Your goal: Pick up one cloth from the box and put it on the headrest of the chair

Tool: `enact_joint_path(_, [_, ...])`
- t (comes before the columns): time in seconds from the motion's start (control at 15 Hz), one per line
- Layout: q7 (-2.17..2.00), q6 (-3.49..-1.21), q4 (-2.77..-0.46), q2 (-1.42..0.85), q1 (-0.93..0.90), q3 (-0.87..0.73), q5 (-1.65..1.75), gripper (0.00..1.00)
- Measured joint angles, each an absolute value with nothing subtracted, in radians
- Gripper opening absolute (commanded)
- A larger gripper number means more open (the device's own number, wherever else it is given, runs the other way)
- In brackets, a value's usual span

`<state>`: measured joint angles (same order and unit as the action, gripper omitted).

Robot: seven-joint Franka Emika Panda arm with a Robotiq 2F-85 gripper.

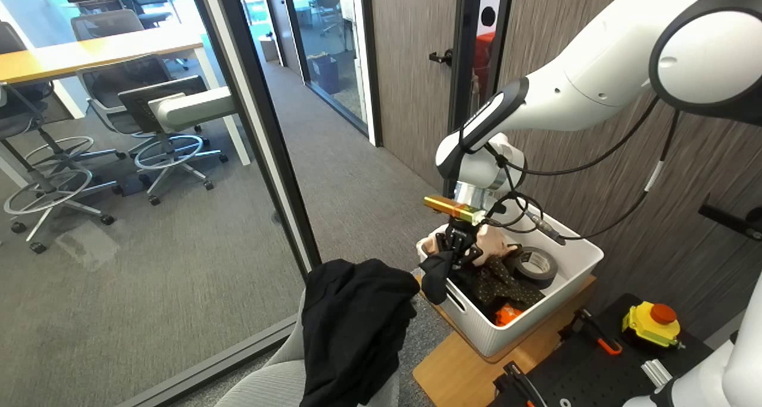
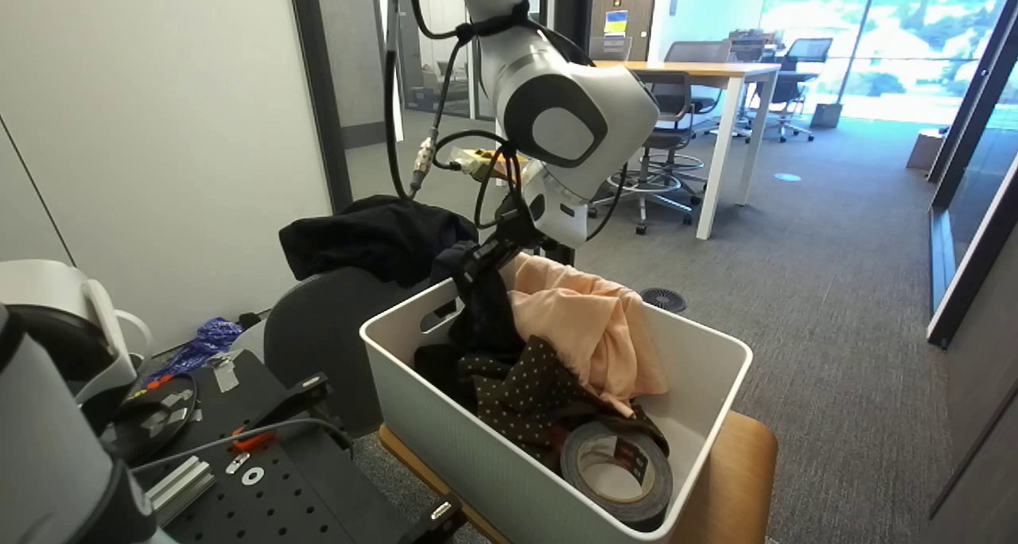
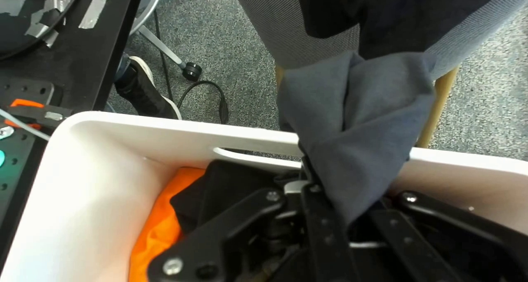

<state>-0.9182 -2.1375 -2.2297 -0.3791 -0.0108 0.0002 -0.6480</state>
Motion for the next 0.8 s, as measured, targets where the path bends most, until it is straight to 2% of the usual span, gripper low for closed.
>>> enact_joint_path(0.8, [-0.762,-2.146,-2.24,-0.349,-0.015,0.009,-0.641,0.02])
